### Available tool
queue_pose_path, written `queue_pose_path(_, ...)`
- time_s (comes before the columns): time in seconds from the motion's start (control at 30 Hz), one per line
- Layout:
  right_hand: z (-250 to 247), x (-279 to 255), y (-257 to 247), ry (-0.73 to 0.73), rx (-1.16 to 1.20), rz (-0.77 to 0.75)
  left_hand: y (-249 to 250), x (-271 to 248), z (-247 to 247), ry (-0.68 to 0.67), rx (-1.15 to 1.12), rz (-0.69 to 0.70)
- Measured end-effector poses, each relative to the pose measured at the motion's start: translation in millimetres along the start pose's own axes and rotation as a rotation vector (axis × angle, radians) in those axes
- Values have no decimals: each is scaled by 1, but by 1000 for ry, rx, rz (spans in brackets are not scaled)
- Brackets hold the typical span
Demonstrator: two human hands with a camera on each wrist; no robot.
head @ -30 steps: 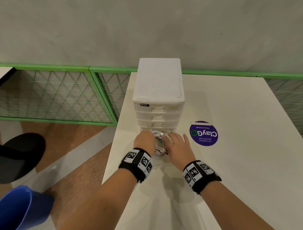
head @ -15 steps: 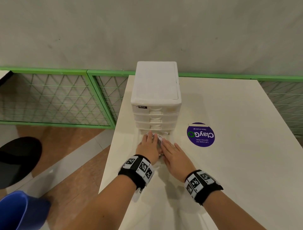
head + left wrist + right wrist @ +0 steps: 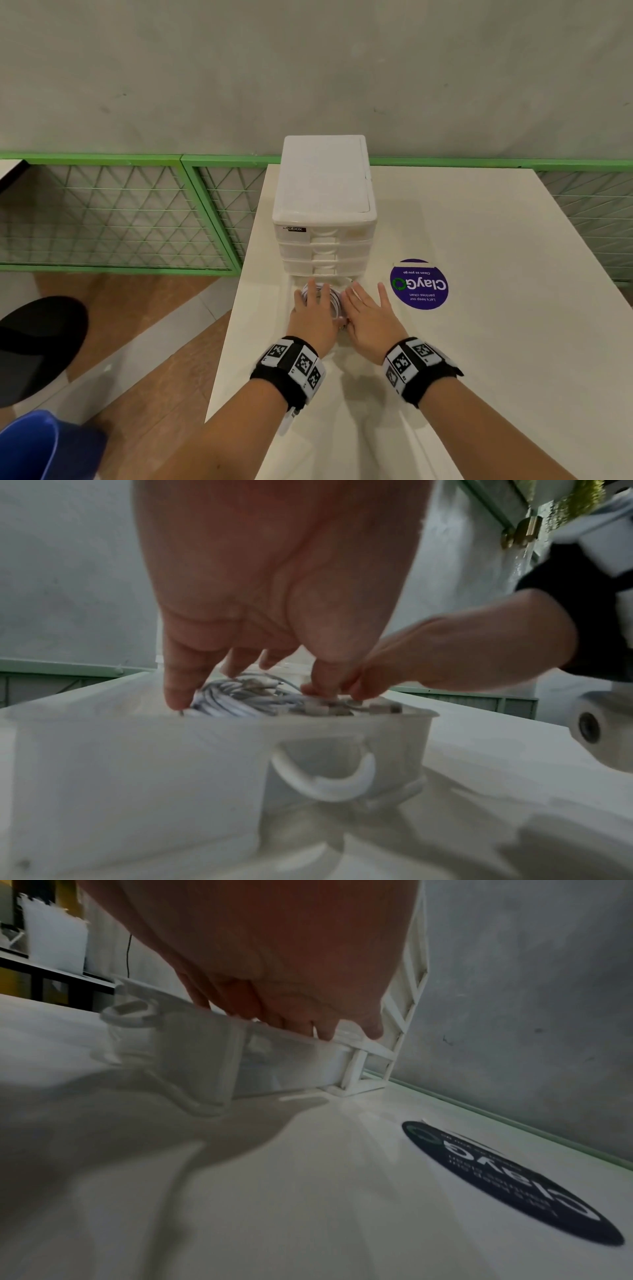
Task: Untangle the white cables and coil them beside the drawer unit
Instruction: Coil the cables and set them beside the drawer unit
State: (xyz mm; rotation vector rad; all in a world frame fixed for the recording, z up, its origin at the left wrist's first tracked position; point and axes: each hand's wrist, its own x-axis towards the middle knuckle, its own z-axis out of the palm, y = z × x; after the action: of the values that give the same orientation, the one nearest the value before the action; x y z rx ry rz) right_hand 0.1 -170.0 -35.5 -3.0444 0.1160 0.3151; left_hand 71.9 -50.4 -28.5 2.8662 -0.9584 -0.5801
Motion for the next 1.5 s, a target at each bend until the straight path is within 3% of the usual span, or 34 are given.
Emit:
queue_pose_path(0.23, -25, 19, 0, 24, -105, 27, 1, 1, -2, 48, 47, -15)
queue_pose_path(0.53, -15, 27, -3, 75, 151, 95, 2, 4, -11, 43, 139, 0)
queue_pose_path(0.67, -5, -1, -2, -24, 281, -77, -1, 6, -18, 12, 135, 13)
queue_pose_path(0.8, 5, -13, -1, -64, 258, -149, -5, 8, -26, -35, 76, 40)
queue_pose_path(1.17, -1, 14, -5, -133, 102, -104, -13, 17, -38, 10, -213, -14)
queue_pose_path(1.27, 2, 15, -4, -138, 94, -104, -26, 13, -56, 162, -444, -152)
queue_pose_path(1.37, 4, 17, -1, -145, 69, -114, -35, 8, -85, 524, -661, -297)
queue_pose_path(1.43, 4, 18, 1, -146, 53, -123, -36, 7, -107, 723, -837, -270)
queue_pose_path(1.5, 5, 18, 2, -139, 64, -124, -37, 14, -123, 663, -942, -162)
